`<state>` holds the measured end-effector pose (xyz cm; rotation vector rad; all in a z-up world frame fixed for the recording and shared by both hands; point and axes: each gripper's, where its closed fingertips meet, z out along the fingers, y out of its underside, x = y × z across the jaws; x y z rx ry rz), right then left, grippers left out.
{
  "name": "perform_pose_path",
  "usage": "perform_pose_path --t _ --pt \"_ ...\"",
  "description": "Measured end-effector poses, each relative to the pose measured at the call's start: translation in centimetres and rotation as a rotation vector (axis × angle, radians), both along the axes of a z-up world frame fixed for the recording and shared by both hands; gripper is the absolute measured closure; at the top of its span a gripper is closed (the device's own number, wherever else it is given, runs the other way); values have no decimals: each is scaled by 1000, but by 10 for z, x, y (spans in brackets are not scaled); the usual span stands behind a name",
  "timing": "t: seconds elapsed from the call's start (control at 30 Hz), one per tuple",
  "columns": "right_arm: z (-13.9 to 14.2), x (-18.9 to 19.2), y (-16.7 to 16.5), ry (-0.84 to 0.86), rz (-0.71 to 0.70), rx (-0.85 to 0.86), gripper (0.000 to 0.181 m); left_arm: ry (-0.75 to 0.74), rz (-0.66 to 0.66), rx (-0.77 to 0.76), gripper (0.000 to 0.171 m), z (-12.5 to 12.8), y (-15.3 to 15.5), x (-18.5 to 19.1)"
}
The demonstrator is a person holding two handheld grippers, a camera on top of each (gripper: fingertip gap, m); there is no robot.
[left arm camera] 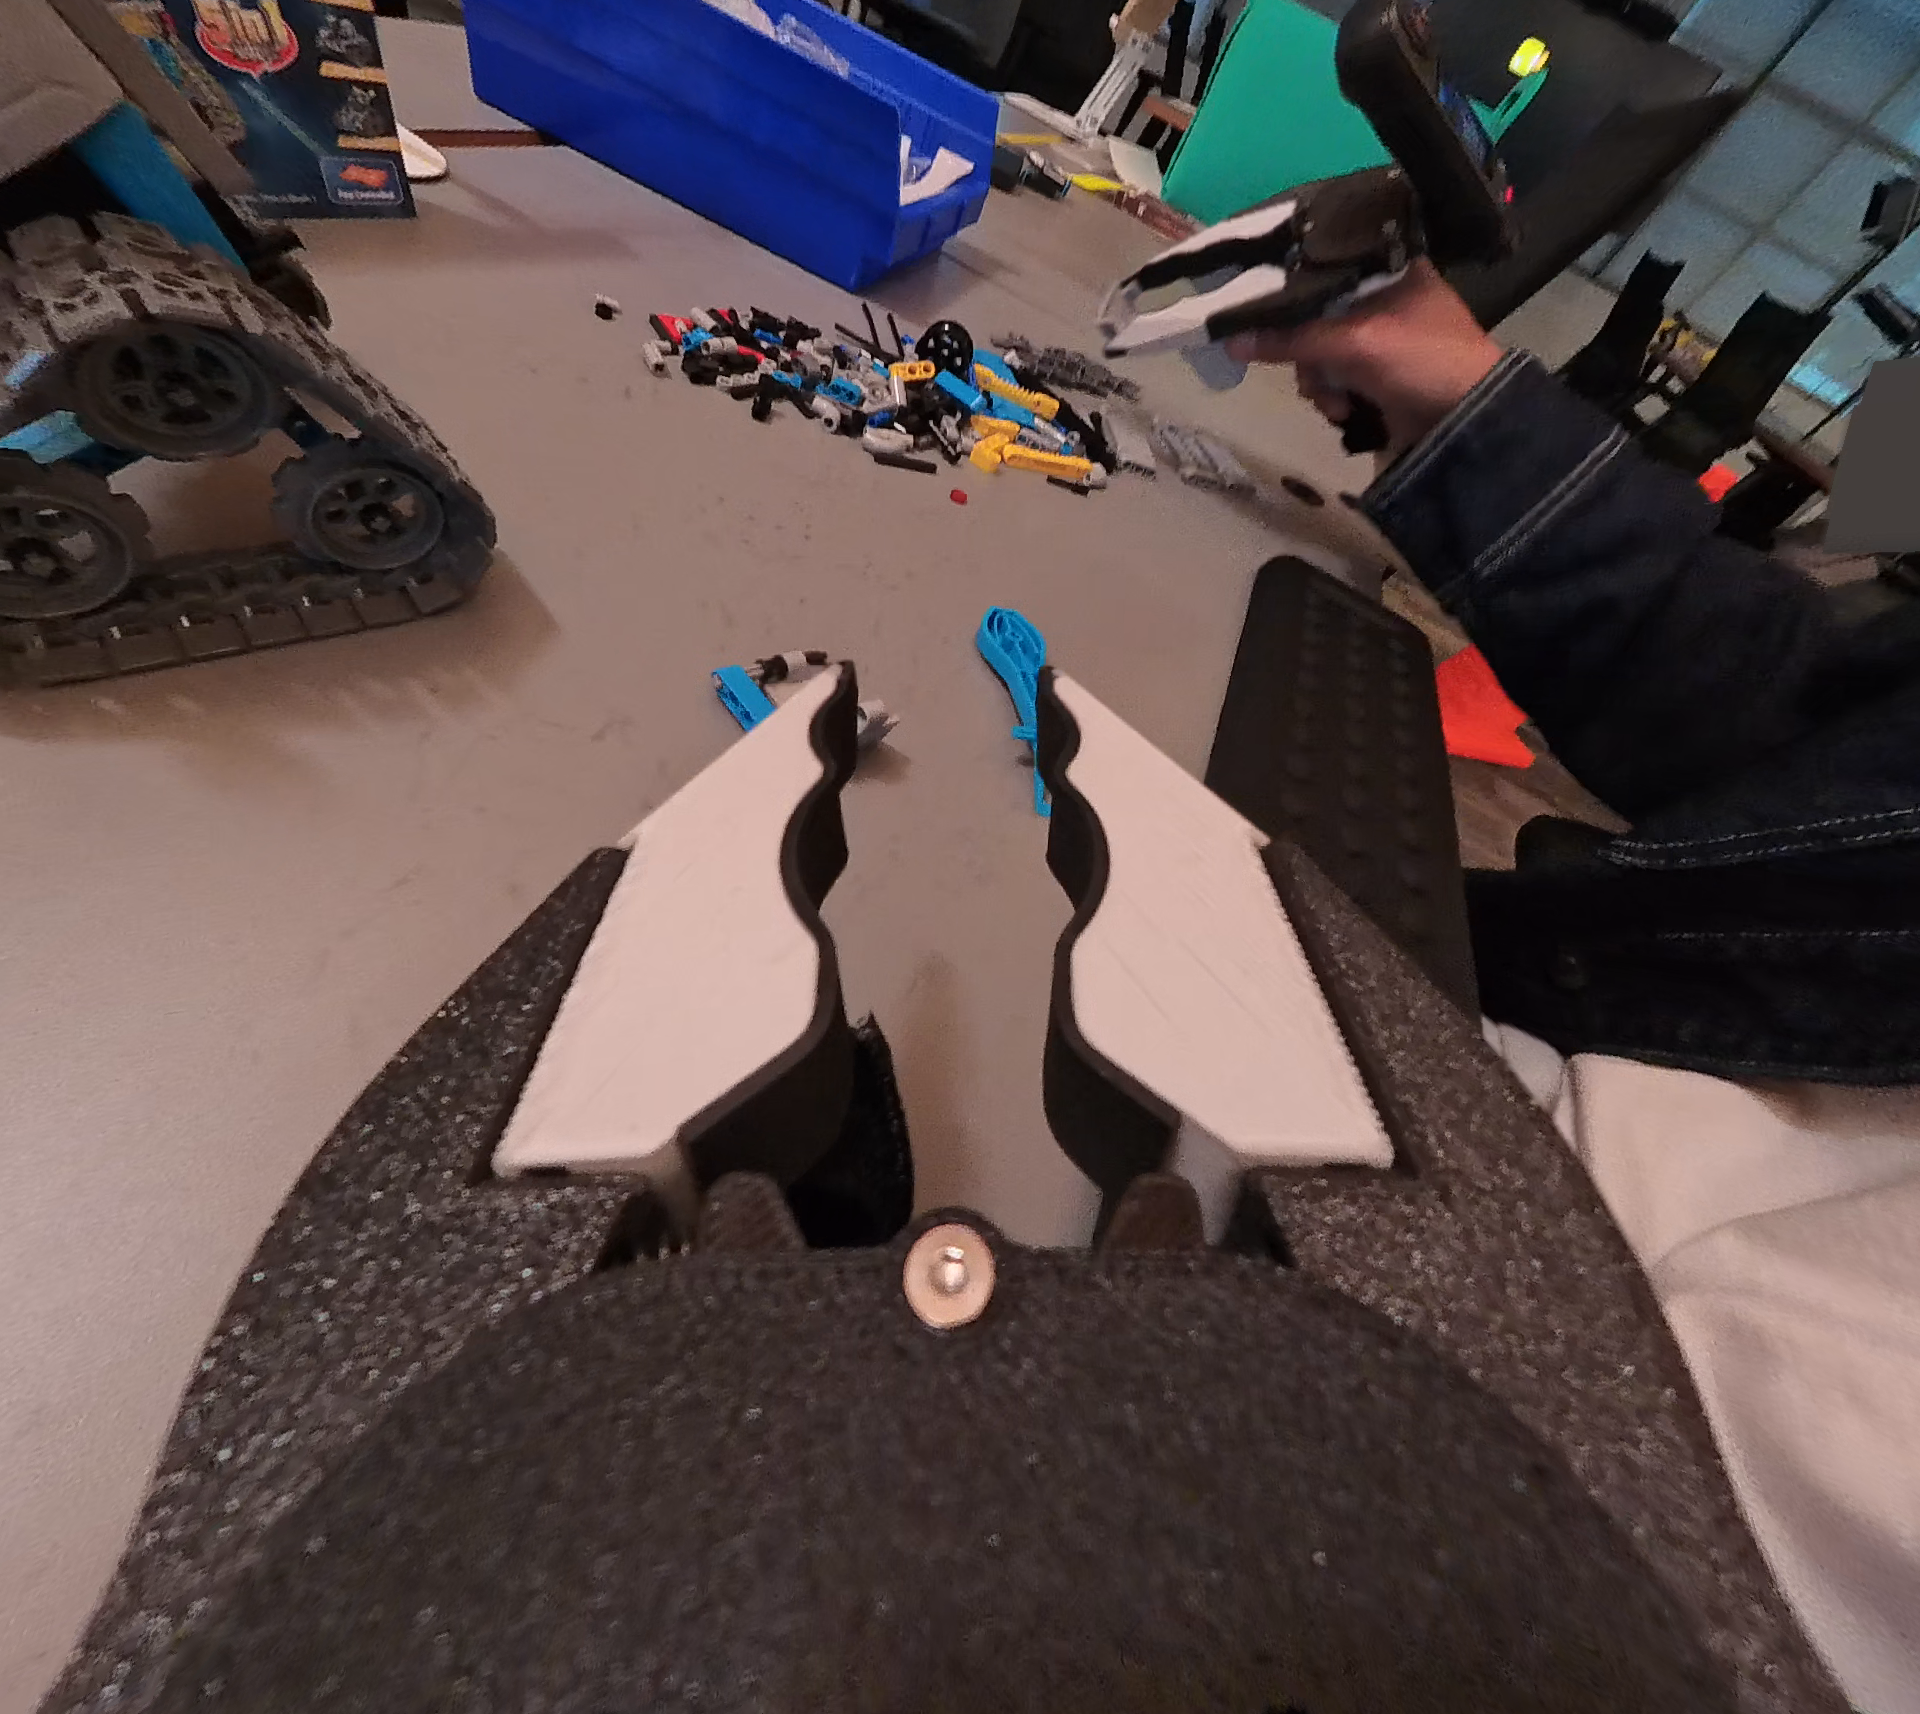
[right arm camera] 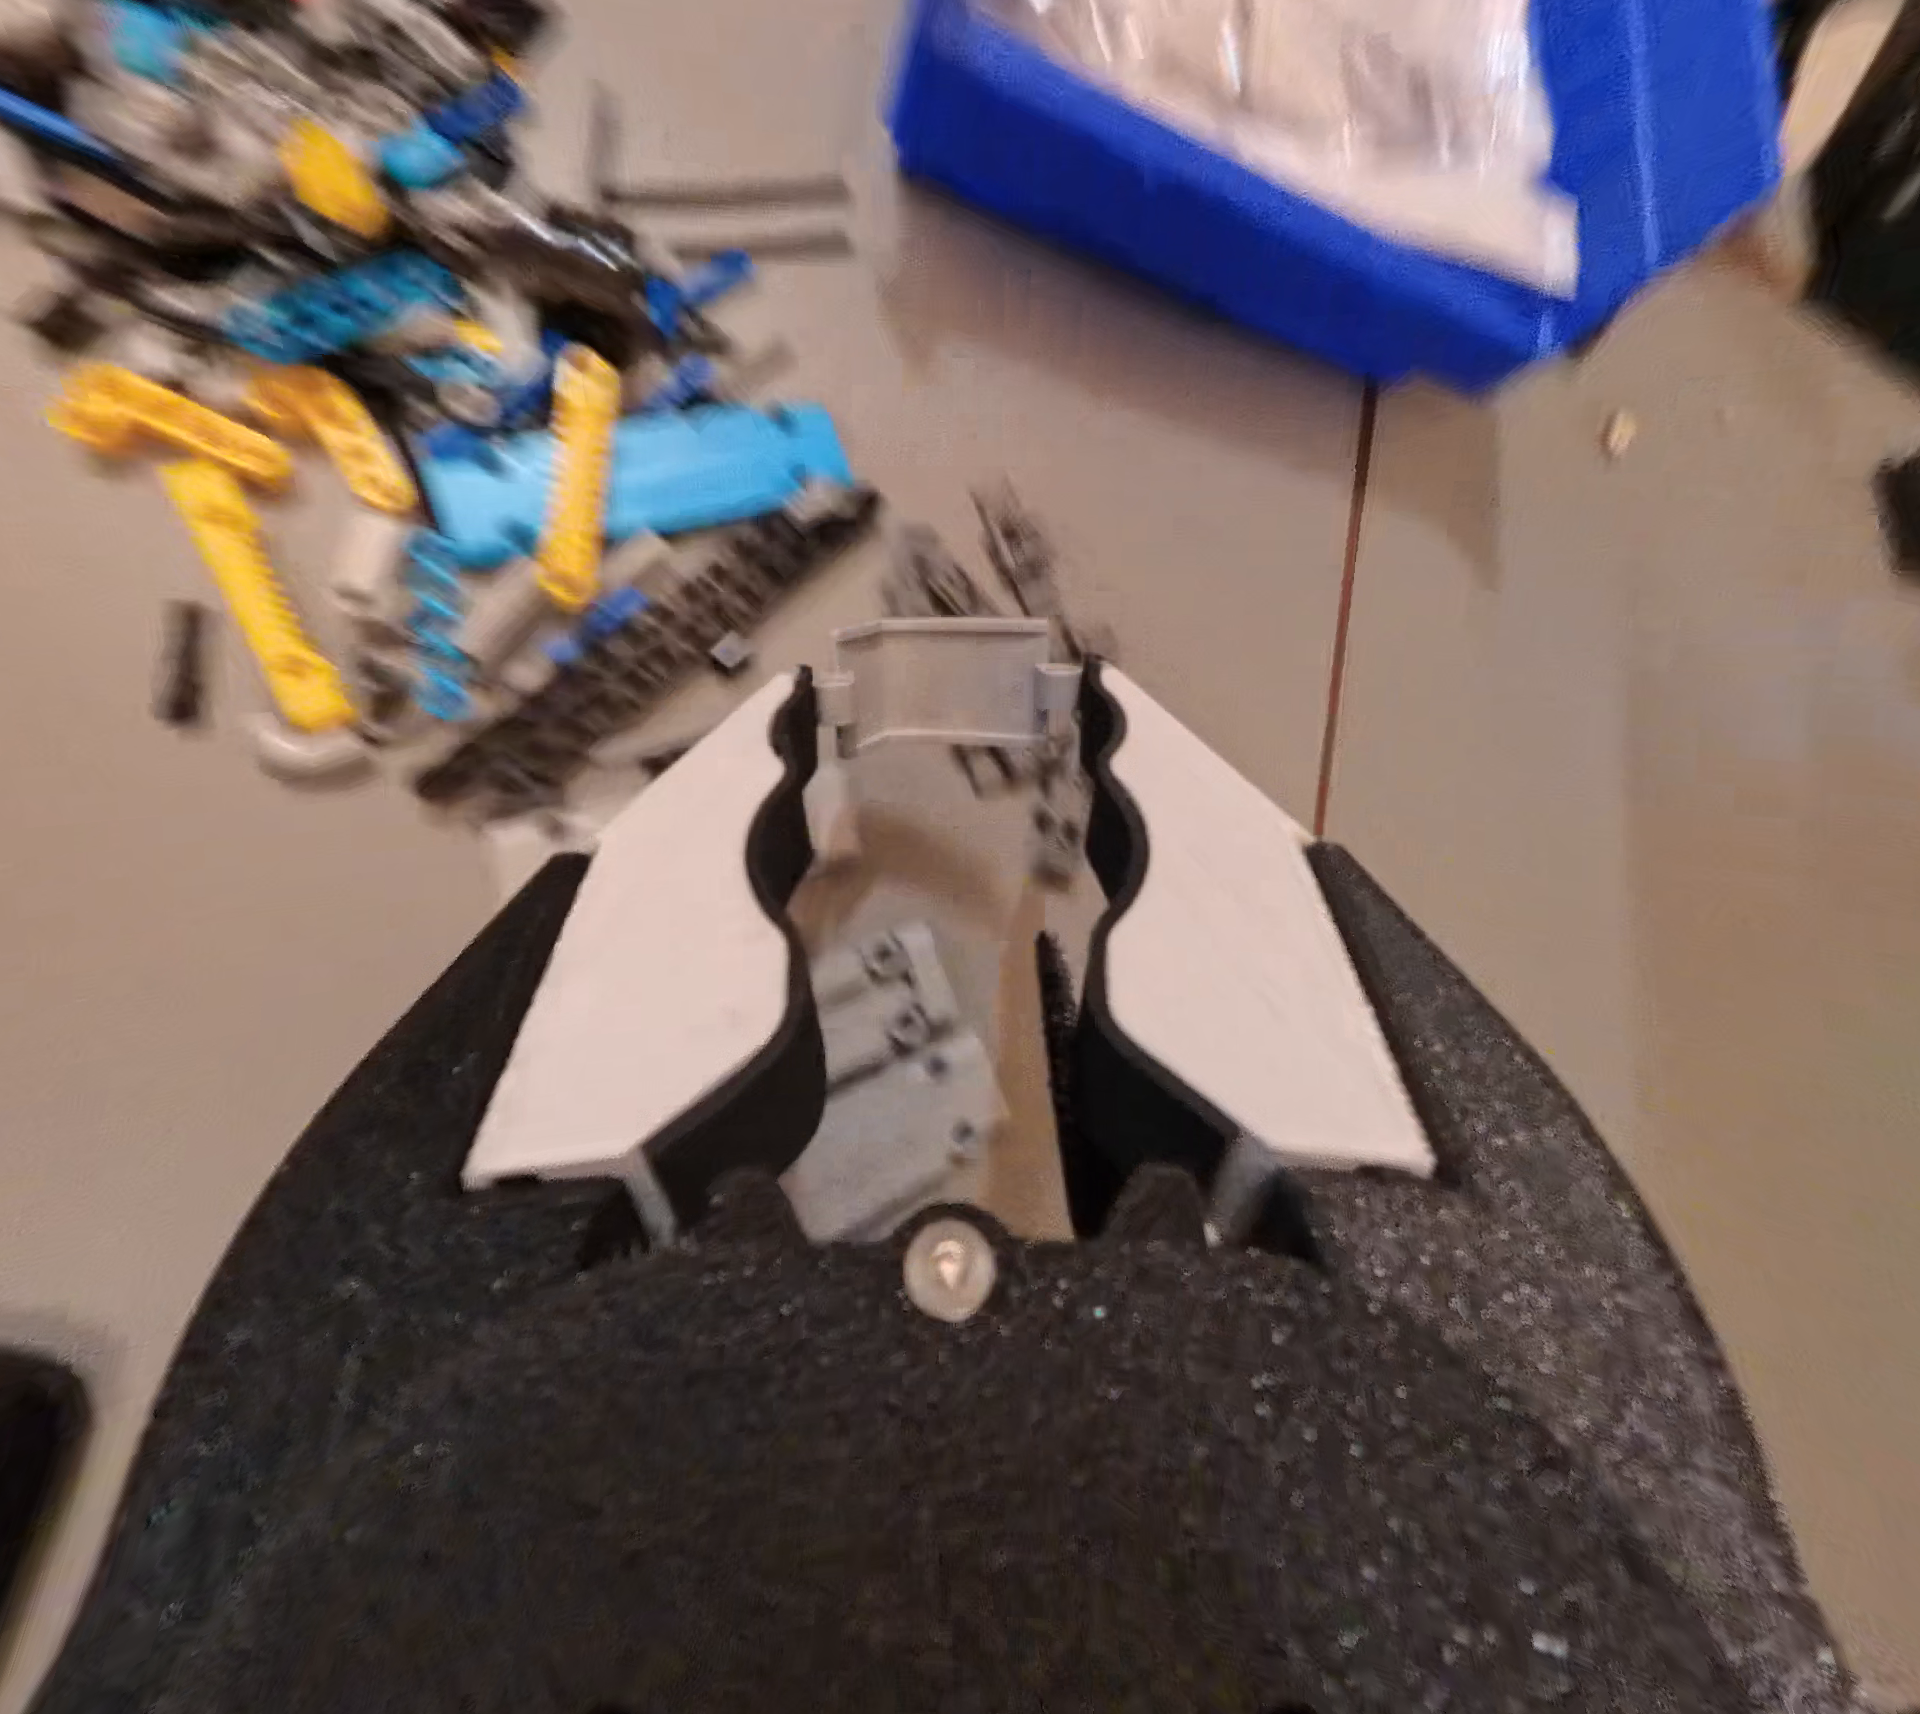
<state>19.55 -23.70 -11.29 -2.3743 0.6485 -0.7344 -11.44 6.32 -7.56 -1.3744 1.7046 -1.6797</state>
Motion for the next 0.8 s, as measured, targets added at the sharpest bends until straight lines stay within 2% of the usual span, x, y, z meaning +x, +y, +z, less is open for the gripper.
perform_pose_path --t 0.1,0.17,0.23,0.43,0.5,0.6,0.7,0.77,0.8 --pt "-18 23 -51 148 -97 30 132 31 -10 44 138 -8 -4 2" --pt "-29 22 -72 260 -115 68 132 44 -9 74 138 -13 -5 3" --pt "-34 12 -85 353 -84 69 132 49 -2 93 138 -15 -5 4" --pt "-36 9 -100 395 -22 13 132 105 0 101 138 -25 -5 9" --pt "-42 9 -96 422 4 -2 131 114 -7 119 138 -28 -7 9" --pt "-43 8 -91 427 34 -32 121 103 2 138 138 -28 -7 9" --pt "-26 9 -84 359 9 -34 113 123 36 144 138 -31 -1 12" --pt "3 -1 -50 268 40 68 116 152 55 173 138 -36 2 18" --pt "19 -14 -20 230 88 160 118 166 67 203 137 -40 3 23"
